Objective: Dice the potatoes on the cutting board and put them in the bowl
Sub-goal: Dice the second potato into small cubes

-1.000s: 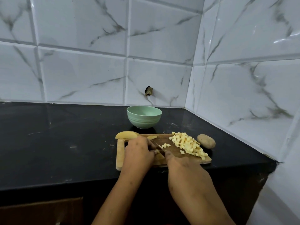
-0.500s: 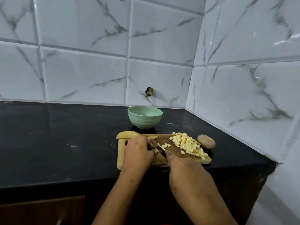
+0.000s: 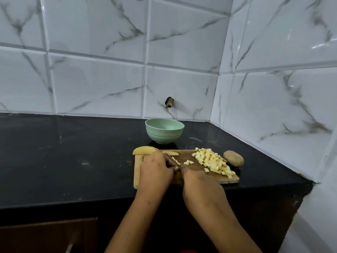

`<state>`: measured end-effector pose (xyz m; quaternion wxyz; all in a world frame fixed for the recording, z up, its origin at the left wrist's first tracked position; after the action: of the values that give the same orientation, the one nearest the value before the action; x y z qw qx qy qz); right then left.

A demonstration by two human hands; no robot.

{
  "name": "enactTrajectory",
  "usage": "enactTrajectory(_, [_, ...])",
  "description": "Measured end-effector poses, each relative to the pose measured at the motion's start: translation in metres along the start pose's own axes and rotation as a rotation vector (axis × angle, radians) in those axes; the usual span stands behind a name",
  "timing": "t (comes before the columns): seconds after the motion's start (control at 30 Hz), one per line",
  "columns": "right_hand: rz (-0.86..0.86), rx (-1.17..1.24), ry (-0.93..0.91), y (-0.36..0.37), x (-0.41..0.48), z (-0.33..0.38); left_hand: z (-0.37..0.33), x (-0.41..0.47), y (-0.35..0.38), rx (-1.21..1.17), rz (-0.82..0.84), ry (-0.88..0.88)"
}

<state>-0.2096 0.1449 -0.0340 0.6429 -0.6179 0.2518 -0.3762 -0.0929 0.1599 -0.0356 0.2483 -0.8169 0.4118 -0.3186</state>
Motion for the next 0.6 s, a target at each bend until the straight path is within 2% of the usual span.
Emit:
enactTrajectory(0.33, [-0.076,0.142,-0.037,-0.005,-0.019,-0.013,0.0,-0.002,0.0,0.058,-0.014,-0.029])
enactTrajectory(0.5, [-0.129,0.117,-0.057,-0.006,-0.027,-0.012,-0.001,-0.002,0.0,0.055,-0.014,-0.022])
enactTrajectory(0.6, [-0.106,0.084,-0.047,-0.005,-0.029,-0.013,-0.001,-0.002,0.0,0.06,-0.014,-0.034])
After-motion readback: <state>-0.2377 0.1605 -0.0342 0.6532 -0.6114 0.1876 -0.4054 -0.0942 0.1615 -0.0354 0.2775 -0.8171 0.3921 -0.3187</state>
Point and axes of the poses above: each hand's wrist, its own x-axis towards the middle knuckle, its own y-axis out of the palm, z = x × y, the point moved 5 cm from there along x, towards the middle knuckle, and after that the axes turned 7 degrees about z, right-handed, at the moved point
